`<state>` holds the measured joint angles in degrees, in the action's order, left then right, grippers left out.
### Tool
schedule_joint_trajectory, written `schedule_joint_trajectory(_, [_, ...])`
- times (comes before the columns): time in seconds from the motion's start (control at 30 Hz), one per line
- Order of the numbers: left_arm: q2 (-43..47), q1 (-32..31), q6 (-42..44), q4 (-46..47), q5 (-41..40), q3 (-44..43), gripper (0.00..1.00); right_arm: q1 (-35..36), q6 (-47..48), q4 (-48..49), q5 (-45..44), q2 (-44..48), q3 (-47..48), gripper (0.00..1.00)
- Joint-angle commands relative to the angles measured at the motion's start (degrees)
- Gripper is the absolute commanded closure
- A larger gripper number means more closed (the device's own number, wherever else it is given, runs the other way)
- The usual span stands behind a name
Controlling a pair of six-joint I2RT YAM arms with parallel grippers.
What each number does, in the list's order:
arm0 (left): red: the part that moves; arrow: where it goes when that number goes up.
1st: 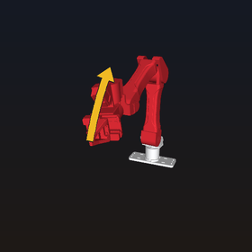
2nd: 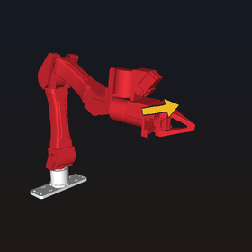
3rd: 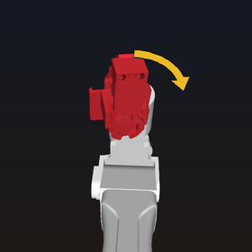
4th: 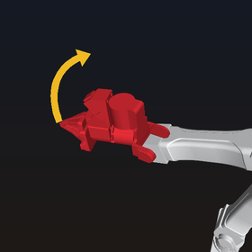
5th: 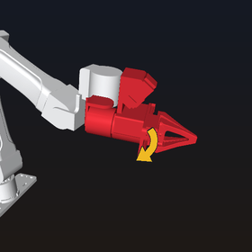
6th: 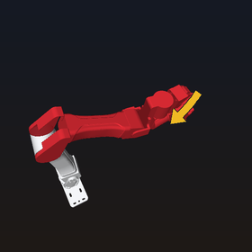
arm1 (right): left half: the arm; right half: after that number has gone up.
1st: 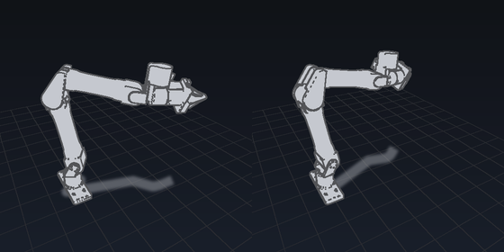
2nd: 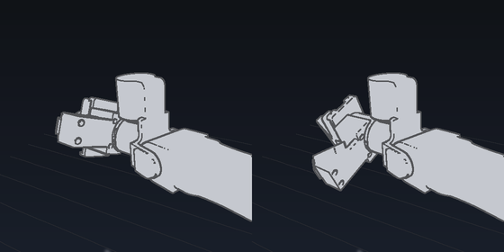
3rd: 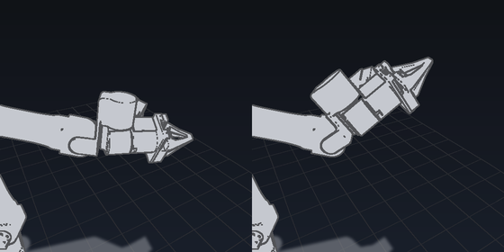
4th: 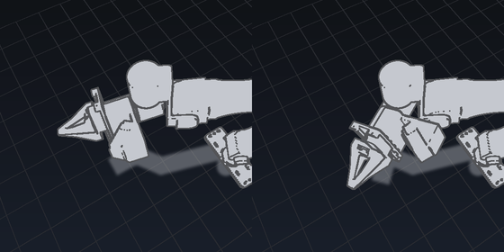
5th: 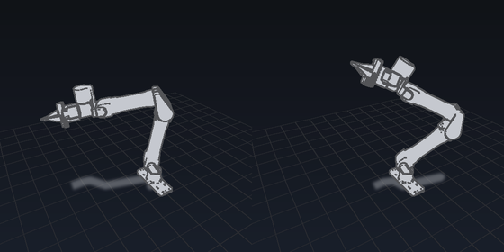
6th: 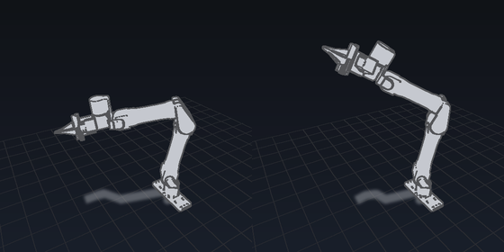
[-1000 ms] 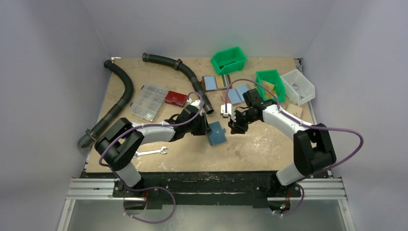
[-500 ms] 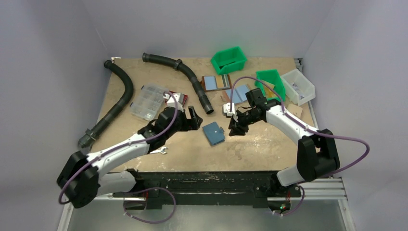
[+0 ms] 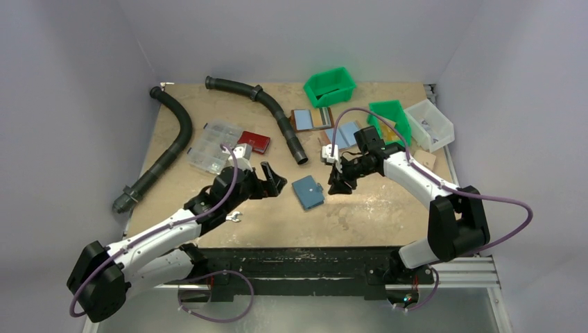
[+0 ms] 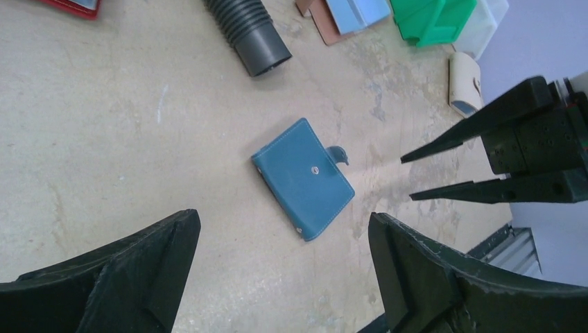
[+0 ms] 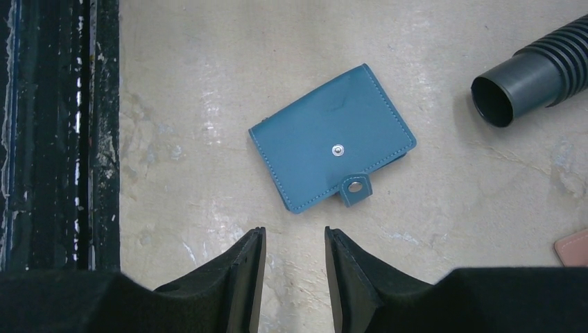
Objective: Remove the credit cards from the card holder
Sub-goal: Open the card holder at the center of the board.
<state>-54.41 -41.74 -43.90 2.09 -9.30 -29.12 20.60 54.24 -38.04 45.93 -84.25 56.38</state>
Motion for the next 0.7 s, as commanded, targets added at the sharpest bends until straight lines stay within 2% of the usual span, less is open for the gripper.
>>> schedule_joint_trajectory(0.0, [-4.06,0.25,-0.23,5.34,7.53,0.57,0.00,-0.06,-6.15,4.11,-0.88,0.28,1.50,0.56])
schedule_joint_trajectory(0.13, [-8.65,0.16,-0.62,10.57,13.48,1.85,0.02,0.04,-9.19,6.26,-2.42,-0.39,1.28,0.55])
schedule_joint_trajectory(0.3, [-9.39,-0.10,-1.71,18.38,17.67,5.06,0.01,1.05,-12.08,7.95,-4.89,-1.71,1.28,0.55])
schedule_joint_trajectory(0.67, [-9.33,-3.28,3.31,24.91,17.39,9.39,0.02,7.00,-15.72,10.31,-10.26,-5.01,1.85,0.55])
